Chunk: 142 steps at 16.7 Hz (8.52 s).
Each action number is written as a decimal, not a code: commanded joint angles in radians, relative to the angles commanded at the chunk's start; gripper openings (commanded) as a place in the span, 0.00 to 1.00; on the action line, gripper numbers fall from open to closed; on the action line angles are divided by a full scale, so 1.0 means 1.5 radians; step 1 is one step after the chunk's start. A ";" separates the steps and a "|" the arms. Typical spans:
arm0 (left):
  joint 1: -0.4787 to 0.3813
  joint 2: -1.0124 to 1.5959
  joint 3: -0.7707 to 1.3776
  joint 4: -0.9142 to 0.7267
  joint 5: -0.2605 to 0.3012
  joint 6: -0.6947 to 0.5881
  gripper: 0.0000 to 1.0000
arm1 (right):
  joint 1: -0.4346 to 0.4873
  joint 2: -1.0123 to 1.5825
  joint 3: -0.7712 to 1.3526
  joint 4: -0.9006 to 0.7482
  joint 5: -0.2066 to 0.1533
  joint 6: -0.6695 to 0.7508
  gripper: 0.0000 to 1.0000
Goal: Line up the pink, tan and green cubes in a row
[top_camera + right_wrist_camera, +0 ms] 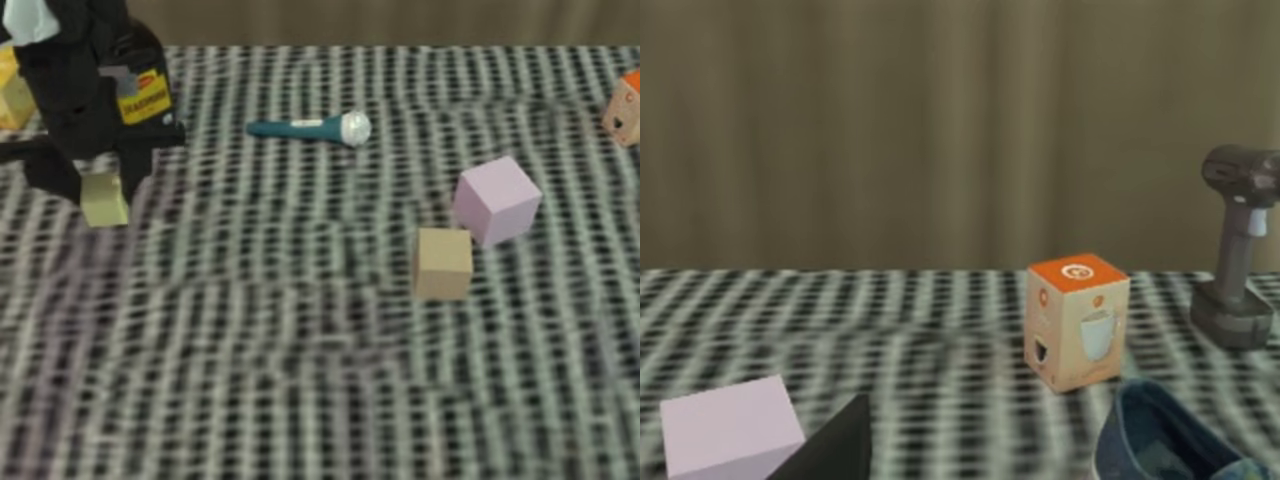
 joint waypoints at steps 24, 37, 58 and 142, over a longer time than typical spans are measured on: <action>-0.514 0.197 0.397 -0.204 -0.009 -0.434 0.00 | 0.000 0.000 0.000 0.000 0.000 0.000 1.00; -0.516 0.202 0.218 -0.023 -0.009 -0.436 0.00 | 0.000 0.000 0.000 0.000 0.000 0.000 1.00; -0.516 0.202 0.218 -0.023 -0.009 -0.436 1.00 | 0.000 0.000 0.000 0.000 0.000 0.000 1.00; 0.117 -1.462 -1.177 0.740 0.004 0.175 1.00 | 0.330 1.565 1.134 -0.617 0.003 0.385 0.00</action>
